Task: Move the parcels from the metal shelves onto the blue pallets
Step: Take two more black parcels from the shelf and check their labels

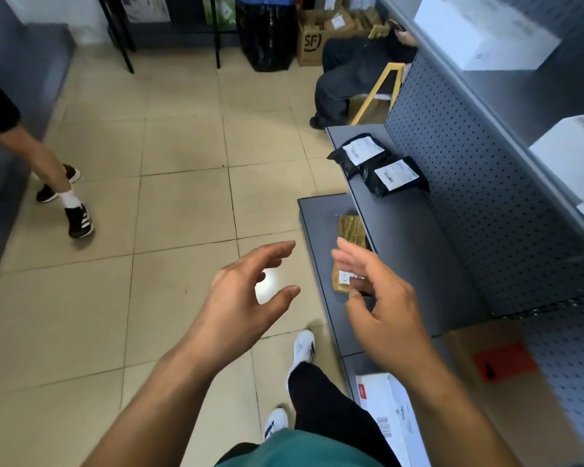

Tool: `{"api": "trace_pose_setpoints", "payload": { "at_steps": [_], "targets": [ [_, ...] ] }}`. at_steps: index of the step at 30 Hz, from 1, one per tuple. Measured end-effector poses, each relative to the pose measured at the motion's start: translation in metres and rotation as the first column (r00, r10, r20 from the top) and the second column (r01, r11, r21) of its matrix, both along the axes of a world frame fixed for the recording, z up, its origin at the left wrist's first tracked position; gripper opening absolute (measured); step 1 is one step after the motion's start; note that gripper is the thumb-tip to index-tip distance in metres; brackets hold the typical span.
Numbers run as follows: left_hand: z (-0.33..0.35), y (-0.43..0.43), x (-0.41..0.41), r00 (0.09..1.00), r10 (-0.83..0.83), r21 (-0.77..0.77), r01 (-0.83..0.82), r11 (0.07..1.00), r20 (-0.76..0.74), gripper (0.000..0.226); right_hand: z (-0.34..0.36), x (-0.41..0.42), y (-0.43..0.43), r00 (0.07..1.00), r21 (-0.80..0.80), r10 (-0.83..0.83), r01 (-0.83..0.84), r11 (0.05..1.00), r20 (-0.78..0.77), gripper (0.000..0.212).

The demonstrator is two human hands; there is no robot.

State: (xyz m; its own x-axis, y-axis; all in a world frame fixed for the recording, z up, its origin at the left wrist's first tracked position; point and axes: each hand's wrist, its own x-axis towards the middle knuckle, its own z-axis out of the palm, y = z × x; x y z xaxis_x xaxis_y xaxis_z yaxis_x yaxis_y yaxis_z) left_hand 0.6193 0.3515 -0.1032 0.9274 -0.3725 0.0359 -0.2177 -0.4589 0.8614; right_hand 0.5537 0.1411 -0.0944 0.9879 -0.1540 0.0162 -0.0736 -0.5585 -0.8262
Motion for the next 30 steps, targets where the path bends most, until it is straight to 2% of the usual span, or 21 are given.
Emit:
{"api": "trace_pose_setpoints", "payload": {
  "at_steps": [3,11,22,30],
  "targets": [
    [-0.001,-0.010,0.017,1.000,-0.003,0.007,0.003,1.000,0.006,0.055,-0.004,0.019,-0.007,1.000,0.038,-0.017,0.017,0.999,0.015,0.074],
    [-0.001,-0.043,0.082,0.999,-0.036,0.016,0.036,0.999,0.005,0.052,-0.015,0.087,-0.038,0.997,0.093,-0.052,0.046,0.995,0.064,0.051],
    [0.015,-0.106,0.206,0.995,-0.097,0.026,0.097,0.995,0.003,0.050,-0.003,0.203,-0.093,0.997,0.087,-0.078,0.075,0.993,0.026,0.055],
    [0.012,-0.144,0.300,0.990,-0.140,0.043,0.138,0.989,0.028,0.048,-0.011,0.292,-0.122,0.994,0.070,-0.096,0.093,0.993,0.055,0.061]
  ]
}}
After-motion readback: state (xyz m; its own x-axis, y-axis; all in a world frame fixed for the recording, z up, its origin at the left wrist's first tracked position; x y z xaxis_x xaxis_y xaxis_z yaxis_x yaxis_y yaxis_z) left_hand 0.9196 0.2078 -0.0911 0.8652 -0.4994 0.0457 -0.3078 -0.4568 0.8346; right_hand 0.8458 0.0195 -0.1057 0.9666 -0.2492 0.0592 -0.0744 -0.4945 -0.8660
